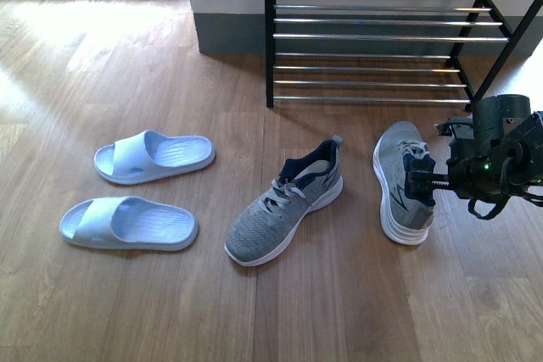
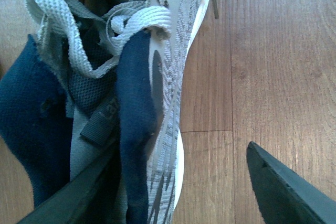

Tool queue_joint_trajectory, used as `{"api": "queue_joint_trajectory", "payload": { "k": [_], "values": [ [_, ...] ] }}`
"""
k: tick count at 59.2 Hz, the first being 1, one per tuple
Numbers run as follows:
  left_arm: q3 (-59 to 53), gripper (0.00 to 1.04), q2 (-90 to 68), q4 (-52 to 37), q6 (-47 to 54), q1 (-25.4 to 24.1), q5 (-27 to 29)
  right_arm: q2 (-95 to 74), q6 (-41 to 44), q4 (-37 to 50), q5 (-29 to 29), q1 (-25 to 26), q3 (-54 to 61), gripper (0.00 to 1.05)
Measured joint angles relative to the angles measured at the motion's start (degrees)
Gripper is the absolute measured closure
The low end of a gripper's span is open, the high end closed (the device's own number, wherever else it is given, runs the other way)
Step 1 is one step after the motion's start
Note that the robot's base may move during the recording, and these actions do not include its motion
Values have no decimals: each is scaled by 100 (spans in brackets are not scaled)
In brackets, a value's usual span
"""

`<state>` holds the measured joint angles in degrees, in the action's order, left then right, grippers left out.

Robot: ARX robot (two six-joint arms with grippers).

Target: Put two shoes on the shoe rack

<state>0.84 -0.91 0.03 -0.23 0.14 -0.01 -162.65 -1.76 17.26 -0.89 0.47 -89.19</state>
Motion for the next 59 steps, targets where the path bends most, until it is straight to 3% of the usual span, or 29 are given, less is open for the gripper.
{"api": "queue_joint_trajectory", "payload": {
  "k": [24, 40, 49, 59],
  "values": [
    [0, 9, 0, 0, 0, 0, 0, 9, -15, 247, 98, -79, 157, 103],
    [0, 9, 0, 0, 0, 0, 2, 1215, -87, 1141, 393, -129, 1906, 103],
    [0, 9, 0, 0, 0, 0, 0, 2765, -133, 1661, 761, -72, 3346, 103],
    [0, 9, 0, 0, 0, 0, 2, 4664, -186, 1628, 1333, 175, 4852, 103]
  ]
}}
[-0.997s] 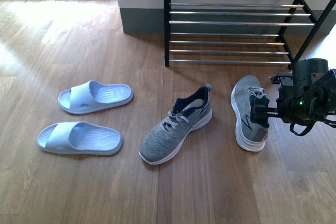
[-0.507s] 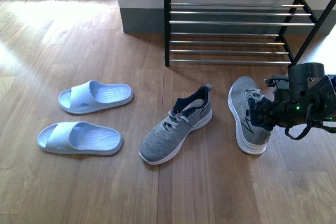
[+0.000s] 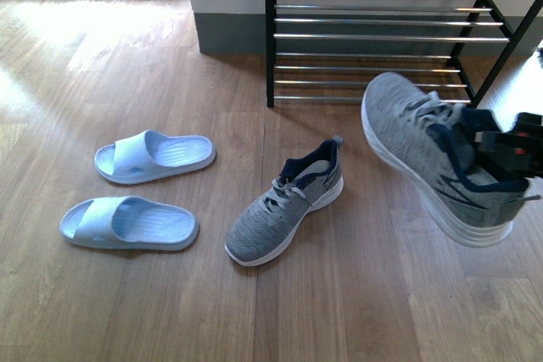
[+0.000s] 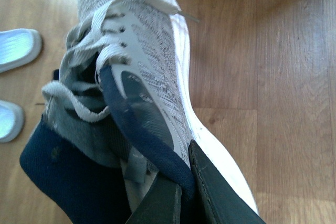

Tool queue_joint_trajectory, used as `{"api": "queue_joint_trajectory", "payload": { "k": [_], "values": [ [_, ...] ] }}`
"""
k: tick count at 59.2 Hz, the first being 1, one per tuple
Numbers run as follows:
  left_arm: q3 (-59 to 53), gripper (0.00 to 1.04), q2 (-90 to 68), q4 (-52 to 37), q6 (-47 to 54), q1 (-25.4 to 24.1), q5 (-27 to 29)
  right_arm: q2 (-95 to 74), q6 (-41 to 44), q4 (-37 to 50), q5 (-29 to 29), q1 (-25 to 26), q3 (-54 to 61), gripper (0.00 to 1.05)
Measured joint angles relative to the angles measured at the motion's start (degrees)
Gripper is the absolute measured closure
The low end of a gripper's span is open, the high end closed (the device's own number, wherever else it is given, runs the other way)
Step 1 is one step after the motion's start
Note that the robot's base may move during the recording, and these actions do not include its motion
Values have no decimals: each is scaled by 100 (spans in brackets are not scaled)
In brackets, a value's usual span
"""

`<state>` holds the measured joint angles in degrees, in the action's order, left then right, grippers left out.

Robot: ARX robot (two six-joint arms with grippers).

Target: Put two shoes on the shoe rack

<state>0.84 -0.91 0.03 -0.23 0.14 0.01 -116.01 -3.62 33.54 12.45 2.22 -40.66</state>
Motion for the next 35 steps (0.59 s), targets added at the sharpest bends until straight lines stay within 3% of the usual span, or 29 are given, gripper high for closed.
{"api": "queue_joint_trajectory", "payload": {
  "k": [6, 18, 35],
  "values": [
    [0, 9, 0, 0, 0, 0, 0, 2039, -140, -813, 612, 544, 1075, 103],
    [0, 9, 0, 0, 0, 0, -2, 5206, -319, -2218, 1456, 1316, 1786, 103],
    [0, 9, 0, 0, 0, 0, -2, 5943, -431, -2354, 1637, 1462, 2041, 103]
  ]
}}
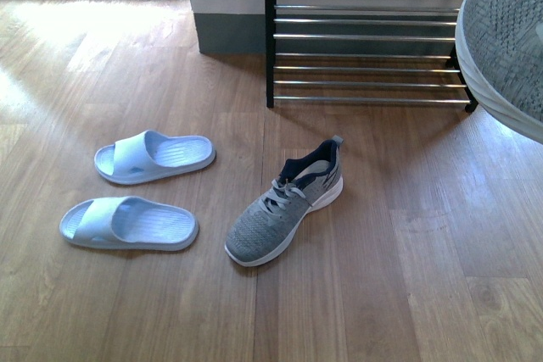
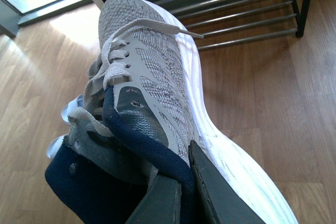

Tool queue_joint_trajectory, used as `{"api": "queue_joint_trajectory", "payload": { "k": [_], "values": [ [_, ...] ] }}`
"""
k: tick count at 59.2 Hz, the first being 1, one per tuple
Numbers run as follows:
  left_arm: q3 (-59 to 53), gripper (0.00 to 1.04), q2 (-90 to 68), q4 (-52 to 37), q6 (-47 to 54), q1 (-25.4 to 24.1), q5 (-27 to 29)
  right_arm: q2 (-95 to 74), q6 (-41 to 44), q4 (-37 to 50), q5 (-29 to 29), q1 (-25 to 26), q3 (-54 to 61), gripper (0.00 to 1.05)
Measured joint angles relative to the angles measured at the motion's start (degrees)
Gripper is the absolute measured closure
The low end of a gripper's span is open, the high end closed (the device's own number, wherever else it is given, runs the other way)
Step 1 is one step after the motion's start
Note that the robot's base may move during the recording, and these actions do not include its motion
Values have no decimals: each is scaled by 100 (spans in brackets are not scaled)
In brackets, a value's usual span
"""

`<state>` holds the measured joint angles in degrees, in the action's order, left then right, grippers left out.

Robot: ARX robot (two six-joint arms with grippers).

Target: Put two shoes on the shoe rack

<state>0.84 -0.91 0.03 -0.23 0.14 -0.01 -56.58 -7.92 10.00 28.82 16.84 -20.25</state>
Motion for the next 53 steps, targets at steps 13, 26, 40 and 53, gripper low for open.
{"api": "queue_joint_trajectory", "payload": {
  "k": [13, 26, 40, 53],
  "values": [
    [0, 9, 0, 0, 0, 0, 9, 0, -4, 0, -2, 9, 20, 103],
    [0, 9, 0, 0, 0, 0, 13, 4, -4, -2, 44, 7, 20, 103],
    [0, 9, 0, 0, 0, 0, -2, 2, -7, -7, -70, 35, 20, 103],
    [0, 9, 0, 0, 0, 0, -2, -2, -7, -7, -24, 31, 20, 103]
  ]
}}
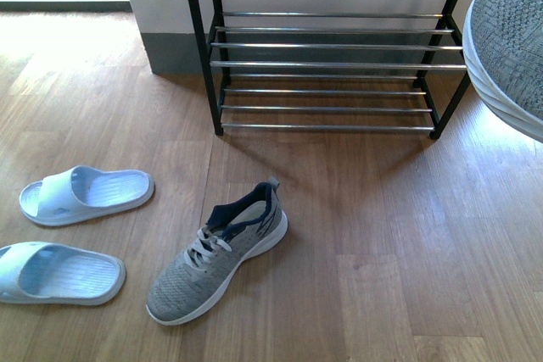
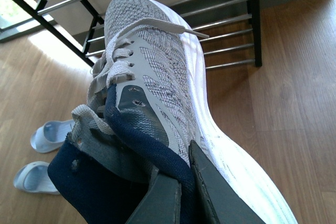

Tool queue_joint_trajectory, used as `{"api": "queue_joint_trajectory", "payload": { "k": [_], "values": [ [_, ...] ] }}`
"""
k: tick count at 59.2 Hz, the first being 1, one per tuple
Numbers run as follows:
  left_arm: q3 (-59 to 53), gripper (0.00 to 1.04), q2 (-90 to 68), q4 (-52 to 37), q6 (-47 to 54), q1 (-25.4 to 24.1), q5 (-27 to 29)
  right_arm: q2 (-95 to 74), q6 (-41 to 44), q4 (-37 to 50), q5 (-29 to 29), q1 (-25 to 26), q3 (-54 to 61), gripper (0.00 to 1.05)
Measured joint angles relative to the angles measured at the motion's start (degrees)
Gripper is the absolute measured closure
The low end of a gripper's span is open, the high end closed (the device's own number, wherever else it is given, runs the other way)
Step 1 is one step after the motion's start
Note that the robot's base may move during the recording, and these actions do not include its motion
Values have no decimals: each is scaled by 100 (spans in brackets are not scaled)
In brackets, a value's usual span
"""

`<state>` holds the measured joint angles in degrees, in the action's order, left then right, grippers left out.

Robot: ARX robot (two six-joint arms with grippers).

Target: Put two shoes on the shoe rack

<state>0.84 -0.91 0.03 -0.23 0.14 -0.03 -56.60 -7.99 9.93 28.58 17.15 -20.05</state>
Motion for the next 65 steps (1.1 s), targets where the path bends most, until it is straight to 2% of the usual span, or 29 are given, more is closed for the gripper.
{"api": "queue_joint_trajectory", "payload": {
  "k": [21, 39, 40, 42, 43, 45, 46, 50, 55, 61, 65],
  "values": [
    [0, 9, 0, 0, 0, 0, 11, 2, -7, -4, 81, -22, 2, 103],
    [0, 9, 0, 0, -2, 0, 11, 2, -7, -4, -63, 15, 2, 103],
    [33, 9, -81, 105, -68, 68, 286, 2, -17, -4, -42, 13, 2, 103],
    [238, 9, -420, 638, -221, 382, 1322, 2, -17, -4, 7, 9, 2, 103],
    [417, 9, -881, 872, -280, 566, 2046, 4, -15, -4, 33, 0, 2, 103],
    [599, 9, -1552, 804, -254, 549, 2660, 7, -17, -4, 61, 0, 2, 103],
    [667, 9, -1895, 651, -192, 479, 2736, 7, -17, -4, 63, 0, 2, 103],
    [988, 9, -3471, -404, 304, 57, 2365, 7, -17, -4, 59, -4, 2, 103],
    [1600, 9, -5648, -1659, 1475, -214, 1451, 7, -17, -4, -9, -4, 2, 103],
    [2243, 9, -7333, -2006, 2415, -166, 922, 7, -17, -4, -13, -4, 2, 103],
    [2717, 9, -8395, -1910, 2970, 81, 520, 7, -17, -4, 2, -4, 2, 103]
  ]
}}
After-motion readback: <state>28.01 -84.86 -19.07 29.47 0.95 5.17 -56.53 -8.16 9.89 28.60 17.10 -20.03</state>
